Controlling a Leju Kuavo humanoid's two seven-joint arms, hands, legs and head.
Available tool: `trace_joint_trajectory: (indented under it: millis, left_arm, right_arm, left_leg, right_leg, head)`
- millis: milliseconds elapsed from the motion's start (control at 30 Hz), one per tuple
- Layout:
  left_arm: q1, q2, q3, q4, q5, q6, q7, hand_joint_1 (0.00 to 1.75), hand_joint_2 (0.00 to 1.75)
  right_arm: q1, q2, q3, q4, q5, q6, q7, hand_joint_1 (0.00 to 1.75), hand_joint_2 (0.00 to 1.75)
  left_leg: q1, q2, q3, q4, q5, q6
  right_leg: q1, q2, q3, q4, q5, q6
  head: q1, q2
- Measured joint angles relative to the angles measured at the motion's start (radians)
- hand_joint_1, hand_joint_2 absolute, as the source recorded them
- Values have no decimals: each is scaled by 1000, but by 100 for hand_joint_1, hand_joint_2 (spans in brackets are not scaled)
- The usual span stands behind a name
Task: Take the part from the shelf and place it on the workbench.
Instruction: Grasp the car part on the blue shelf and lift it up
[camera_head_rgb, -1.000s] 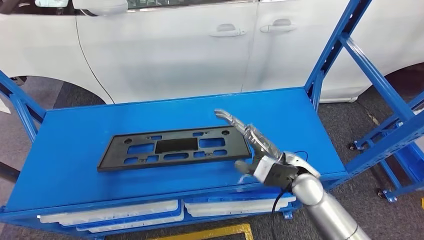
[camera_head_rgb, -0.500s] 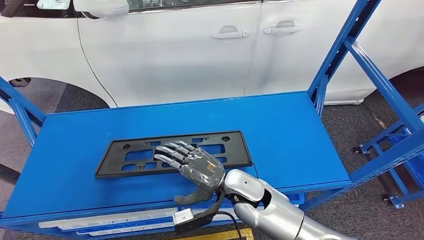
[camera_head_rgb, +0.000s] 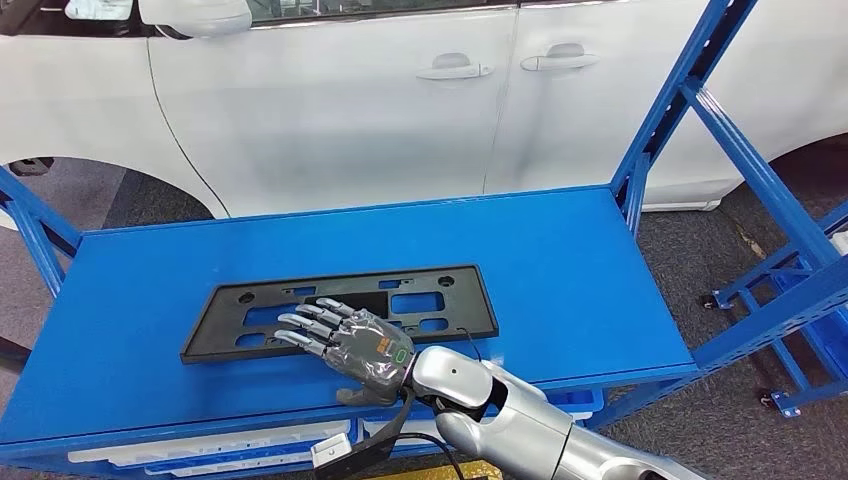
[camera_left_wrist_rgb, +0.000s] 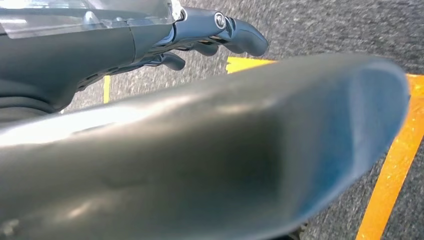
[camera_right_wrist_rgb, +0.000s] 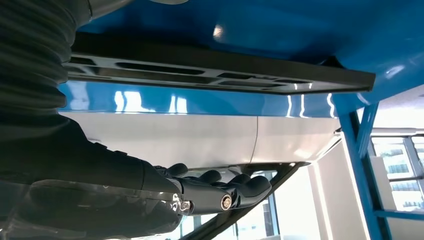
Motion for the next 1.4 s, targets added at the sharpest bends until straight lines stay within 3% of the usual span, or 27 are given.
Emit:
trace_joint_trajectory:
  millis: [67, 133, 233, 267, 300, 333, 400, 467, 567, 633, 767, 800, 833, 933, 967, 1000, 1067, 1100, 1167, 1267, 1300, 1333, 1367, 1400]
  left_arm:
    - [1, 0, 0, 0, 0, -2, -7, 0, 0]
    - [1, 0, 0, 0, -1, -3, -14, 0, 0]
    - [-1, 1, 0, 0, -8, -6, -19, 0, 0]
    - [-1, 2, -1, 0, -10, -7, -19, 0, 0]
    - [-1, 2, -1, 0, -13, -9, -20, 0, 0]
    - [-1, 2, -1, 0, -14, -11, -20, 0, 0]
    - [-2, 2, -2, 0, -16, -14, -21, 0, 0]
    - [-3, 3, -2, 0, -16, -15, -23, 0, 0]
    - [-3, 6, -2, 0, -16, -15, -24, 0, 0]
    - [-2, 7, -3, 0, -18, -17, -27, 0, 0]
    - [-3, 13, -4, 0, -27, -29, -32, 0, 0]
    - [-2, 15, -4, 0, -29, -33, -33, 0, 0]
    - [-2, 17, -4, 0, -32, -35, -34, 0, 0]
    - [-3, 26, -6, 0, -39, -38, -36, 0, 0]
    - [-4, 28, -7, 0, -41, -38, -37, 0, 0]
    - [-5, 30, -9, 0, -43, -39, -39, 0, 0]
    - [-6, 34, -11, 0, -45, -39, -43, 0, 0]
    - [-6, 34, -12, 0, -46, -40, -44, 0, 0]
    - [-7, 35, -13, 0, -46, -41, -46, 0, 0]
    - [-7, 36, -16, 0, -45, -43, -48, 0, 0]
    - [-6, 37, -17, 0, -45, -43, -49, 0, 0]
    - [-6, 37, -18, 0, -44, -43, -50, 0, 0]
    - [-6, 38, -19, 0, -44, -43, -52, 0, 0]
    - [-6, 38, -19, 0, -44, -43, -53, 0, 0]
  right_arm:
    - [-2, 6, 4, 8, 0, -1, 3, 0, 175]
    - [-8, 15, 7, 21, 5, -9, 15, 0, 175]
    - [-15, 39, 13, 72, 34, -45, 46, 0, 175]
    - [-15, 50, 16, 97, 46, -58, 57, 0, 175]
    - [-15, 61, 19, 124, 57, -71, 68, 0, 175]
    - [-17, 74, 21, 149, 66, -81, 78, 0, 175]
    - [-23, 97, 24, 189, 76, -93, 89, 0, 175]
    - [-32, 116, 26, 220, 79, -97, 93, 0, 175]
    - [-37, 134, 27, 252, 79, -99, 94, 0, 175]
    - [-42, 146, 27, 272, 82, -103, 103, 0, 175]
    - [-56, 180, 20, 362, 126, -130, 156, 0, 175]
    - [-58, 188, 14, 393, 140, -137, 171, 0, 175]
    - [-62, 195, 6, 427, 152, -146, 184, 0, 175]
    - [-94, 217, -22, 529, 179, -169, 214, 2, 175]
    - [-106, 224, -31, 559, 187, -173, 223, 34, 175]
    - [-118, 229, -40, 588, 196, -174, 234, 77, 175]
    - [-138, 237, -55, 641, 218, -176, 261, 162, 175]
    - [-147, 239, -63, 663, 229, -175, 275, 174, 175]
    - [-159, 242, -72, 698, 248, -169, 295, 175, 175]
    - [-166, 242, -76, 737, 270, -162, 311, 175, 175]
    - [-167, 243, -76, 746, 278, -161, 314, 175, 175]
    - [-170, 245, -76, 753, 285, -160, 317, 175, 175]
    - [-173, 246, -76, 758, 292, -159, 320, 175, 175]
    - [-176, 249, -76, 763, 298, -158, 322, 175, 175]
  left_leg:
    - [1, 1, 1, -3, 3, 8]
    - [6, 3, 5, -12, 8, 18]
    - [7, 5, 5, -15, 9, 26]
    - [7, 5, 5, -14, 9, 27]
    - [6, 5, 6, -14, 8, 27]
    - [6, 4, 7, -13, 8, 26]
    - [5, 3, 10, -12, 5, 22]
    - [2, 2, 10, -10, 2, 14]
    - [2, 3, 9, -10, 0, -3]
    - [4, 3, 0, 16, -21, -15]
    - [7, 3, -113, 258, -133, -30]
    - [8, 3, -128, 286, -134, -32]
    - [9, 4, -124, 273, -115, -32]
    - [10, 4, -36, 79, -15, -27]
    - [9, 3, -11, 29, 1, -22]
    - [7, 3, 1, 3, 4, -16]
    - [4, 1, 5, -5, 2, -2]
    - [5, 2, 7, -8, 4, 5]
    - [9, 4, 10, -16, 9, 18]
    - [8, 5, 10, -17, 10, 27]
    - [7, 5, 10, -17, 10, 27]
    - [6, 4, 11, -16, 10, 27]
    - [4, 4, 12, -16, 10, 27]
    - [3, 3, 14, -15, 10, 27]
  right_leg:
    - [-2, 0, 0, 0, -1, 8]
    - [-2, -1, -14, 36, -27, 16]
    - [-6, -2, -103, 224, -117, 25]
    - [-6, -2, -130, 277, -133, 27]
    - [-6, -2, -141, 295, -128, 26]
    - [-6, -2, -130, 269, -105, 25]
    - [-5, -3, -64, 128, -35, 16]
    - [-1, -4, -14, 19, 2, 6]
    - [3, -3, -6, -4, 7, -7]
    - [-1, -4, -1, -13, 11, -18]
    - [-2, -6, 2, -16, 12, -28]
    - [-2, -6, 3, -15, 11, -28]
    - [-3, -5, 3, -13, 9, -27]
    - [-1, -1, 4, -5, 3, -19]
    - [0, 0, 4, -3, 1, -14]
    - [1, 0, 3, -3, 0, -10]
    - [2, 0, 4, -5, 1, 1]
    - [0, 0, 4, -2, -2, 6]
    - [-1, -1, -17, 49, -36, 17]
    - [-4, -2, -111, 249, -128, 27]
    - [-5, -2, -133, 292, -139, 27]
    - [-5, -2, -135, 296, -128, 26]
    - [-4, -2, -115, 254, -99, 22]
    - [-2, -2, -77, 180, -61, 15]
  head:
    - [0, 0]
    - [1, 0]
    - [3, 0]
    - [3, 0]
    - [3, 0]
    - [3, 0]
    - [3, 0]
    - [3, 0]
    - [2, 0]
    - [2, 0]
    - [1, 0]
    - [1, 0]
    - [1, 0]
    - [1, 0]
    - [1, 0]
    - [2, 0]
    - [3, 0]
    - [3, 0]
    - [5, 0]
    - [6, 0]
    - [6, 0]
    - [6, 0]
    - [6, 0]
    - [7, 0]
